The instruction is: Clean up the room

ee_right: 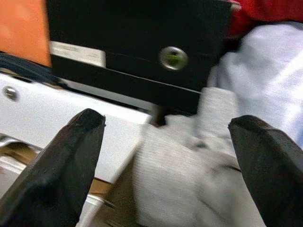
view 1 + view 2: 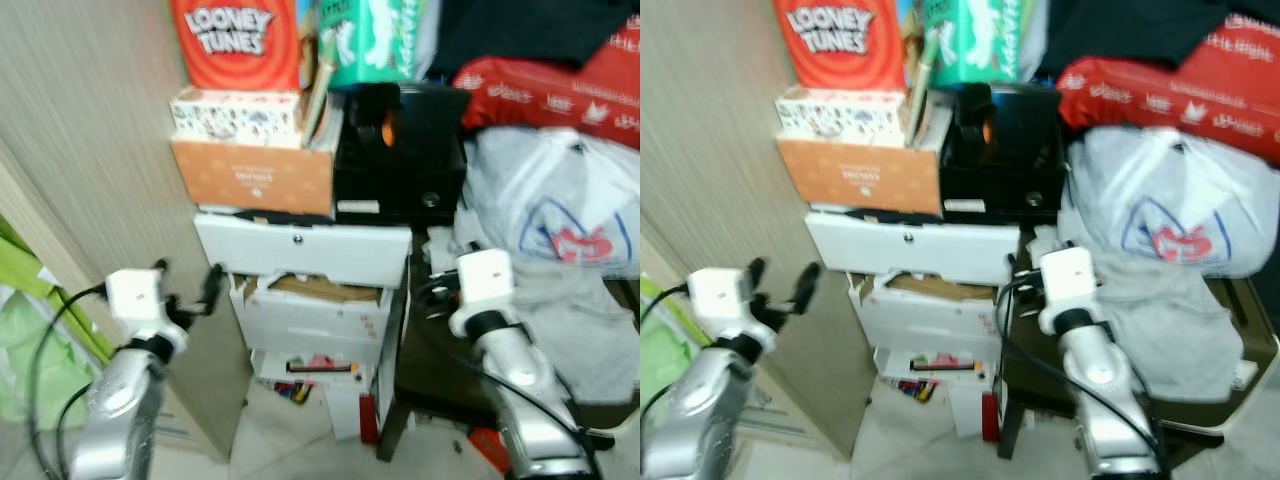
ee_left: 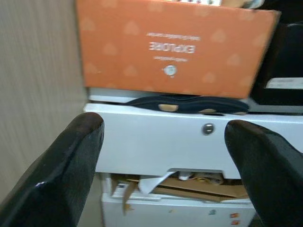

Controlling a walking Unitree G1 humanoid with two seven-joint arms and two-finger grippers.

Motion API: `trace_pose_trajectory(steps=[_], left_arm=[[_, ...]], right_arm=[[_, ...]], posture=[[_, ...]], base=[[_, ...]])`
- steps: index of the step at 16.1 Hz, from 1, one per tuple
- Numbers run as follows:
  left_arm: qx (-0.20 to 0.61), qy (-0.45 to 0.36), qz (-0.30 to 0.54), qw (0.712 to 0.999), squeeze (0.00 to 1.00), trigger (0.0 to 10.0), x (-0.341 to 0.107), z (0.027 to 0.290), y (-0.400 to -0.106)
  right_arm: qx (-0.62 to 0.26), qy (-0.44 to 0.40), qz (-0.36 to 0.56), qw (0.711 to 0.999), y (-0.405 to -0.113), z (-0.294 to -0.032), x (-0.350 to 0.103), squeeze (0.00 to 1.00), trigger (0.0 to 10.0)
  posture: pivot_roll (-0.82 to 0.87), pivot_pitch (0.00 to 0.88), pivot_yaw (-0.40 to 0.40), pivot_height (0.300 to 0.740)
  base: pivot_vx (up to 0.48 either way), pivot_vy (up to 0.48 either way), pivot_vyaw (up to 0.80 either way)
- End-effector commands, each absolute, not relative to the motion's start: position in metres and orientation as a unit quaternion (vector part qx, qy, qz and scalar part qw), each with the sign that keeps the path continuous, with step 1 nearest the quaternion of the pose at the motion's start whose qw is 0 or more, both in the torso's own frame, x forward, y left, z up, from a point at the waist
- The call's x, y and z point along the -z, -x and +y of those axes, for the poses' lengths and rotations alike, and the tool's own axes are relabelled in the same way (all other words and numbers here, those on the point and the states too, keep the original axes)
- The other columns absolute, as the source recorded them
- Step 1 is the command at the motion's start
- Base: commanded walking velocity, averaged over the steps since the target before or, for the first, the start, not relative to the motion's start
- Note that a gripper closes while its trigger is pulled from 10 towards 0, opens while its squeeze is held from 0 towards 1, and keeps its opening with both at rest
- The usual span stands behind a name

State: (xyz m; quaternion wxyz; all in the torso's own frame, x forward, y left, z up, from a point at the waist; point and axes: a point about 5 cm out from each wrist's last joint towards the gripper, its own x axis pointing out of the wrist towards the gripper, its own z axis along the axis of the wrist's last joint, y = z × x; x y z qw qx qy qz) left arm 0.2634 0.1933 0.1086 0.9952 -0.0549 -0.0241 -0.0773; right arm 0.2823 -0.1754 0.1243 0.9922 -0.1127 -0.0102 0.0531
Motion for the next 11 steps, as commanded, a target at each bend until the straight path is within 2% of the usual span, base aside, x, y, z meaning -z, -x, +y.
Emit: trace_pose_trajectory(steps=[1, 4, 11], left_arm=[[0.076, 0.046, -0.030, 0.996, 0.00, 10.0, -0.1130, 0.1977, -0.2640], [0.076, 0.046, -0.030, 0.996, 0.00, 10.0, -0.1137, 0.1970, -0.2633], [0.078, 0.048, -0.030, 0.995, 0.00, 10.0, -0.1136, 0.1962, -0.2647]], right_arm=[[-0.056, 0.111, -0.015, 0.992, -0.2840, -0.1729, -0.1268, 0.00, 10.0], [-0.054, 0.112, -0.016, 0.992, -0.2839, -0.1731, -0.1273, 0.00, 10.0], [-0.052, 0.113, -0.017, 0.992, -0.2845, -0.1734, -0.1277, 0.00, 10.0]], posture=[[-0.10, 0.000, 0.008, 0.740], [-0.10, 0.000, 0.010, 0.740], [-0.10, 0.000, 0.011, 0.740]], base=[[0.000, 0.000, 0.00], [0.000, 0.000, 0.00], [0.000, -0.307, 0.00]])
